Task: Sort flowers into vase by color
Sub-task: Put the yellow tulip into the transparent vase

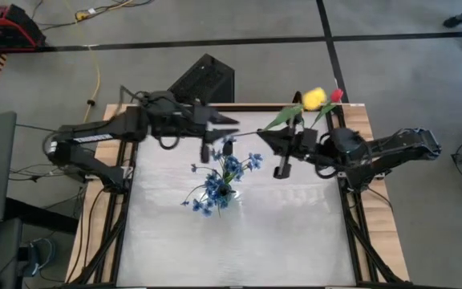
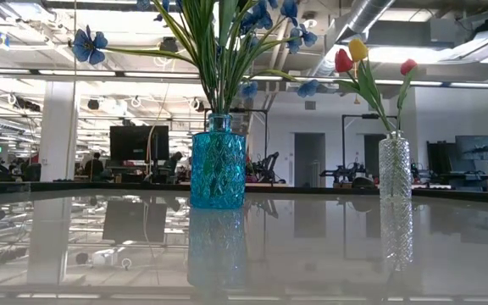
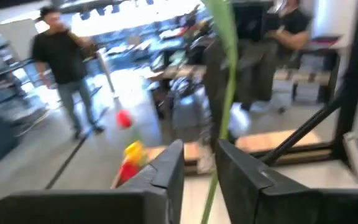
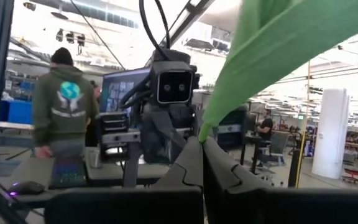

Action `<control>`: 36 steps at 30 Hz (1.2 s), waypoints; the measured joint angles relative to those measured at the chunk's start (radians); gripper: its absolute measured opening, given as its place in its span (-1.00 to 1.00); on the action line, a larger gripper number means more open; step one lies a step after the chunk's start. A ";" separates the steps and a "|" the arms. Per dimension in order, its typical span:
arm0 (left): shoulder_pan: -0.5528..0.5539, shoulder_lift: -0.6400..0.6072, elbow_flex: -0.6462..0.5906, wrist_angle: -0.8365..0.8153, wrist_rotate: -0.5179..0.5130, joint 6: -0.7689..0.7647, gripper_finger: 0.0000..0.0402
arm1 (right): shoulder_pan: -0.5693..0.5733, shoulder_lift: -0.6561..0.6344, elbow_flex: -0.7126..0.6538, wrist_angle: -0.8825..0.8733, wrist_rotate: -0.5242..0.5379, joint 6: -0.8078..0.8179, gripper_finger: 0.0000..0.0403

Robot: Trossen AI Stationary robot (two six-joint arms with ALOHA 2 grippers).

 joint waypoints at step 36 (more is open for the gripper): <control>-0.055 -0.532 -1.425 0.898 -0.121 -0.422 -0.45 | -0.159 -0.529 -0.114 -1.338 0.376 0.674 -0.92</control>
